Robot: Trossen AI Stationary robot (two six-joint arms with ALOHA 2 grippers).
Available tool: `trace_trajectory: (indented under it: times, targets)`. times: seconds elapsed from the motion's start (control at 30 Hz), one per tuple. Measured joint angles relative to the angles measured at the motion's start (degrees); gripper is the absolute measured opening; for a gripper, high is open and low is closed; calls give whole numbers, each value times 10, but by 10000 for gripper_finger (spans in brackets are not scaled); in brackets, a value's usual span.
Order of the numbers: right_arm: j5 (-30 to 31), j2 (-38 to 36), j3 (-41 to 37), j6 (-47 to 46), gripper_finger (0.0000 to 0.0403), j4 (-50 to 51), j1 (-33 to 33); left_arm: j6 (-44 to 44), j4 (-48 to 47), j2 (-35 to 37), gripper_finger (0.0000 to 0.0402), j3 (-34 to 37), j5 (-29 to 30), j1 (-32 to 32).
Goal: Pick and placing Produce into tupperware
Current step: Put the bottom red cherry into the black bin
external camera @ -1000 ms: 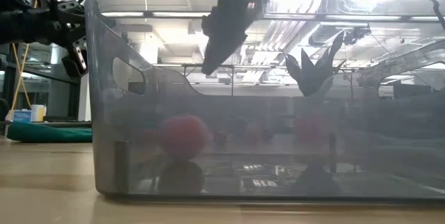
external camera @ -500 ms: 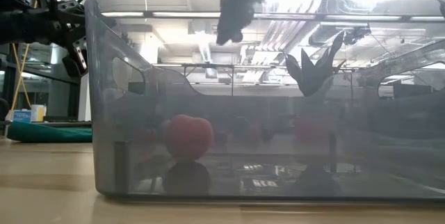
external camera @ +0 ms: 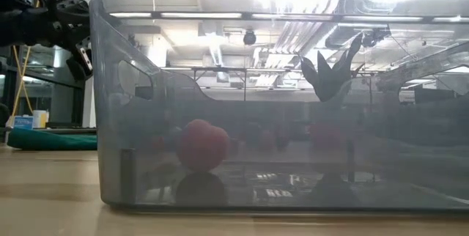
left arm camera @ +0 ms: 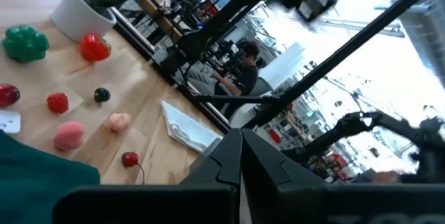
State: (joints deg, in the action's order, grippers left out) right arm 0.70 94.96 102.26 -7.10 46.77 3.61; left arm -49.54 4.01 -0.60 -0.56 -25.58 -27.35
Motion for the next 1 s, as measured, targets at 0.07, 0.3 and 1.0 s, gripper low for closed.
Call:
trace_trajectory:
  times: [0.07, 0.3, 1.0]
  targets:
    - [0, -37, 0, -5, 192, -21, 5, 10, 0, 0, 1, 0, 0, 0]
    - [26, -155, 1, -6, 157, -59, 5, 17, 0, 0, 1, 0, 2, 0]
    - [158, -172, 0, -49, 3, 40, -99, 33, 1, 0, 1, 0, -25, 0]
